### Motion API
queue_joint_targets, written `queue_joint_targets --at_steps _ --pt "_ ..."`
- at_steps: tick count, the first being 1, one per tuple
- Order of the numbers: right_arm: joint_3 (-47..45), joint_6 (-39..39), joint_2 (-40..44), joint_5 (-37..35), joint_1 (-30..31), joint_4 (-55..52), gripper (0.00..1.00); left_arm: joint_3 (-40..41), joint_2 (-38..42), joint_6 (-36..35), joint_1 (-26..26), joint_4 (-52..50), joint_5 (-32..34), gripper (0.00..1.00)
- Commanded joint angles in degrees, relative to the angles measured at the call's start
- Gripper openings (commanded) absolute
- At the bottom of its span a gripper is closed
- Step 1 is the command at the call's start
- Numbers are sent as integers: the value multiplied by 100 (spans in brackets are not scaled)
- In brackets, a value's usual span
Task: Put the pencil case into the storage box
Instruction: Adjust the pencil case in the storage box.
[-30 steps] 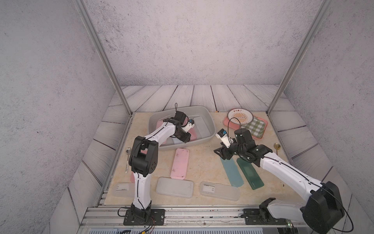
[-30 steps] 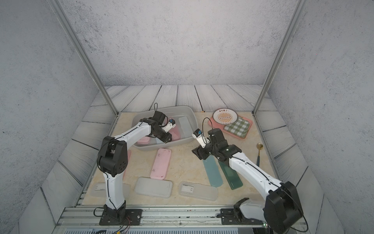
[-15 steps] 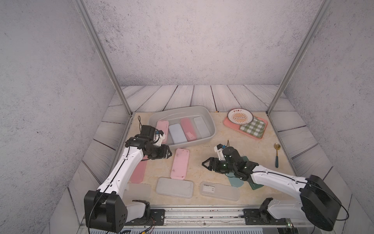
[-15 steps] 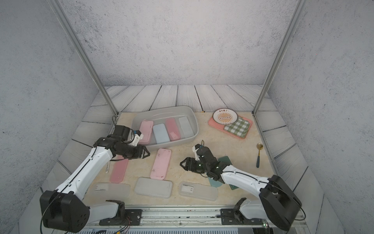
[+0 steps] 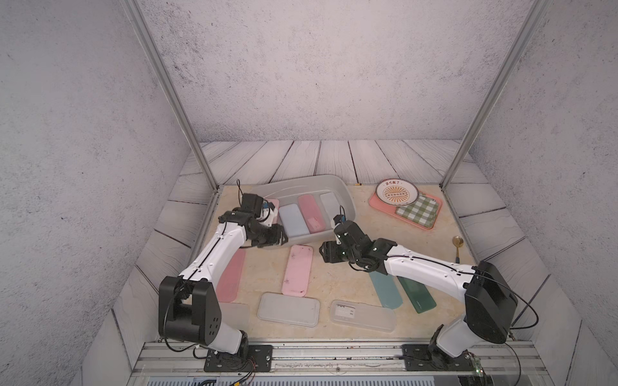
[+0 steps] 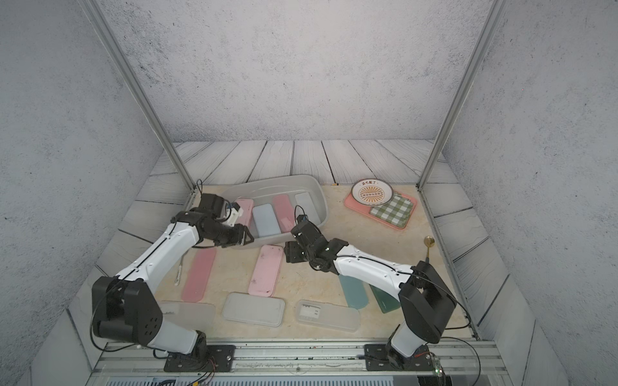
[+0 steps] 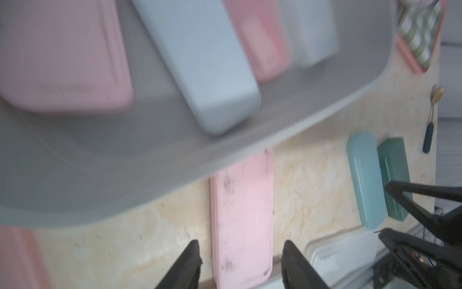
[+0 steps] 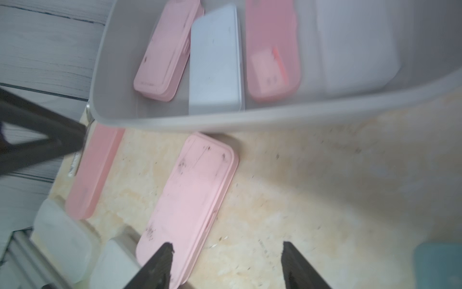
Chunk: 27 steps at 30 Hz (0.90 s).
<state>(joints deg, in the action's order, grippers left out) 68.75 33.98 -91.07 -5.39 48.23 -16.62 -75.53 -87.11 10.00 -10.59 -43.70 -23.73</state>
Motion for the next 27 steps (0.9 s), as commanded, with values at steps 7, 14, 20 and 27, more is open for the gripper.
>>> queue_joint_targets --at_steps 7,14,20,27 --pt "1973 -1359 -1139 51 -1394 -868 56 -2118 -2319 1187 -1041 860 1377 58" --pt "2216 -1453 -1462 854 -1760 -681 59 -4510 -4448 1816 -1409 1071 1725 57" --pt "2247 -1406 -1745 1246 -1761 -704 60 -6122 -6130 2124 -1503 880 1396 54" --pt "2370 -1457 -1891 1325 -1769 -1006 60 -6626 -6861 2271 -1633 904 1222 45"
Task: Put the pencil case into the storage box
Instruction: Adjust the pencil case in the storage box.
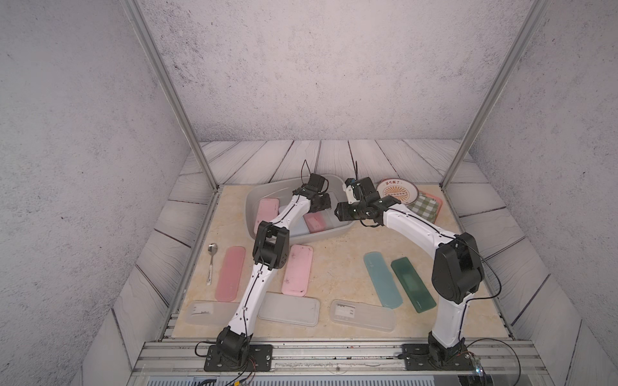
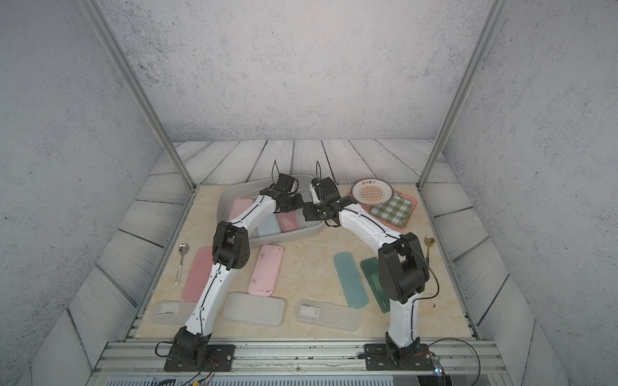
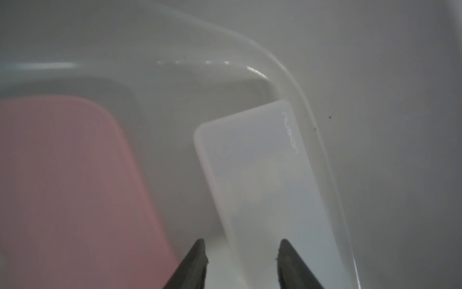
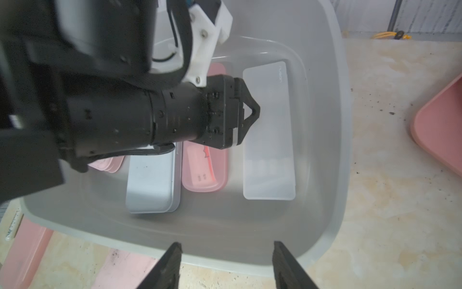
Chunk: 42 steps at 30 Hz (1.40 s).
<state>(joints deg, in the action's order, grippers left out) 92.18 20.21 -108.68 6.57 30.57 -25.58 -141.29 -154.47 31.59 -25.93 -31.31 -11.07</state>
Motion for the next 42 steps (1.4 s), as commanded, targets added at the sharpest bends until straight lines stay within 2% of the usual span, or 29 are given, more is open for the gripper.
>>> queue_joint_targets --at_steps 1,3,8,11,19,23,28,31,36,42 --pt "-33 -77 -122 120 -5 -81 60 5 -121 120 -109 -383 -57 44" --pt "-109 -61 -103 81 -9 -95 60 286 10 62 -90 -399 -122 42" --pt "-305 -53 11 163 -126 -104 61 1774 851 -349 123 -24 -158 42" --pt "-406 -32 102 250 -195 -13 61 2206 1095 -578 291 20 -150 42" --pt "-450 40 42 328 -245 111 63 2353 1408 -873 638 -105 -217 42" --pt "-148 20 -139 482 -239 145 63 2214 1877 -1138 730 -399 -586 42" --pt "548 -44 -647 -66 -236 -151 62 2765 3260 -1289 743 -437 -765 51" --pt "694 -84 -838 180 -210 174 62 3584 4309 -1313 861 -342 -560 51" --pt "1379 -342 -1506 -118 -43 103 62 5213 5996 -1471 1516 -343 -499 51" --pt "2012 -572 -2199 -763 -34 56 67 6530 7295 -1762 2253 -835 -499 51"
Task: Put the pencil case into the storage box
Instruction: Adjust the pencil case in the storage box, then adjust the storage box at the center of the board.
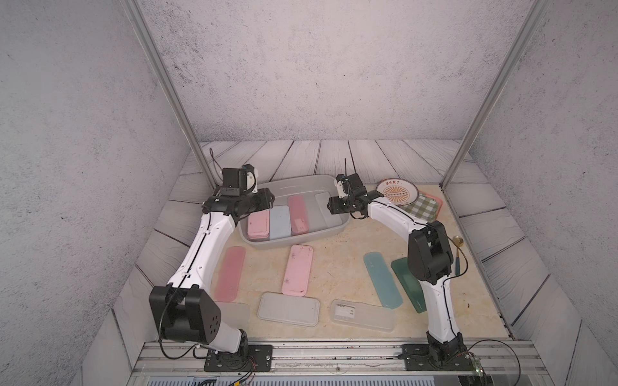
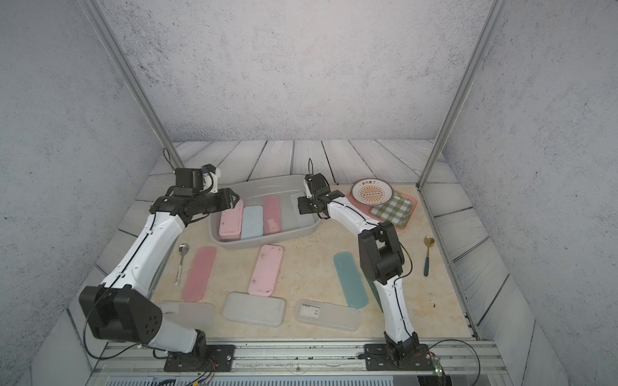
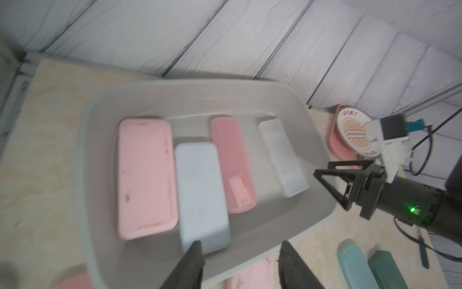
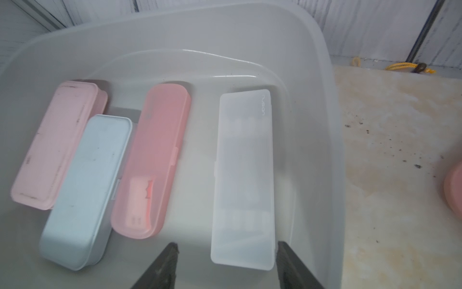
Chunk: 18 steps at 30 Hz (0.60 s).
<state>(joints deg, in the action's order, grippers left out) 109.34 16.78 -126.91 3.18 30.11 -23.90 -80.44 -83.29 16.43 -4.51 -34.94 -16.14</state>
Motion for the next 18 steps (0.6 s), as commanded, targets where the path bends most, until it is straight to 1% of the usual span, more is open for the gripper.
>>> queue_joint_targets --at_steps 1,6,10,13,18 --pt "432 -279 -501 -451 13 -159 68 605 326 -312 155 -562 65 51" --pt "1339 -394 -1265 -486 13 -631 70 1197 836 -580 320 -806 331 50" --pt "2001 -359 -1809 -536 39 -971 71 1242 1016 -732 395 -1129 585 50" --pt "2272 -318 -2035 -525 38 -1058 72 1305 1209 -767 400 -1204 703 50" --pt "2445 -212 -2231 -344 82 -1055 77 1456 1412 -857 400 -1155 1017 50"
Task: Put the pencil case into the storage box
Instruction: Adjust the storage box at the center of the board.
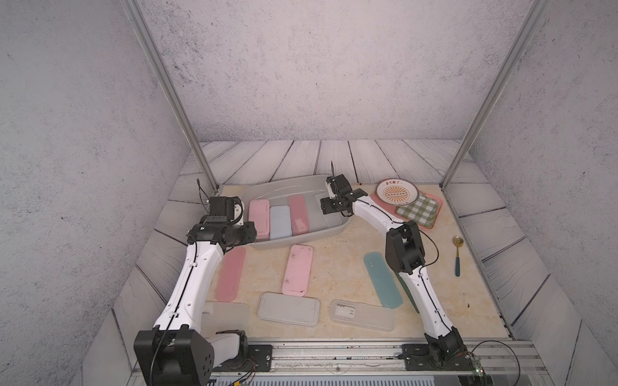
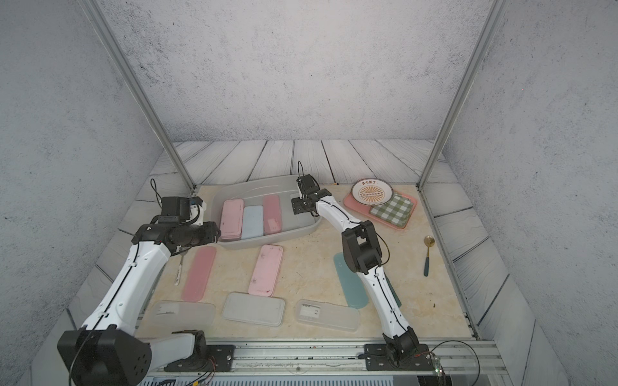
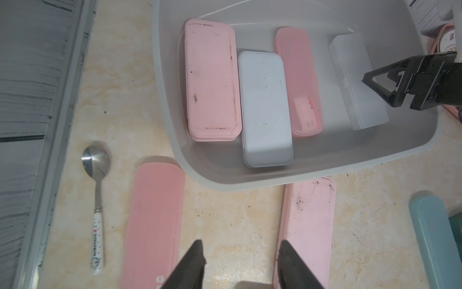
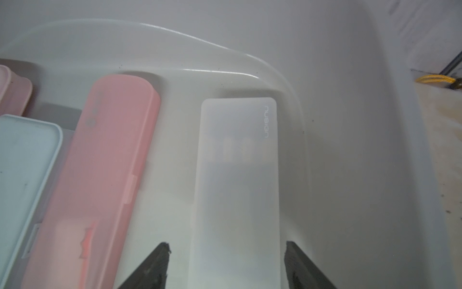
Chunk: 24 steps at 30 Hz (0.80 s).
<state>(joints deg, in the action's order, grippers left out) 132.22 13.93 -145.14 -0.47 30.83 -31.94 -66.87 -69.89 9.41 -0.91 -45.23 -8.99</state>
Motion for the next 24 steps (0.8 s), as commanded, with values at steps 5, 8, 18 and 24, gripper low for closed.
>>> queue_joint_targets --at_steps 5,8,18,24 --pt "269 145 -592 91 135 -348 78 -183 -237 -131 83 -237 1345 52" --pt "413 324 -720 -3 173 -438 79 -389 -529 -3 218 -208 1440 55" --pt "1219 1144 -1100 -88 260 -1267 85 -1886 -2719 420 592 351 1038 59" --pt "361 1252 -627 433 272 -735 81 -2899 -4067 660 808 651 512 56"
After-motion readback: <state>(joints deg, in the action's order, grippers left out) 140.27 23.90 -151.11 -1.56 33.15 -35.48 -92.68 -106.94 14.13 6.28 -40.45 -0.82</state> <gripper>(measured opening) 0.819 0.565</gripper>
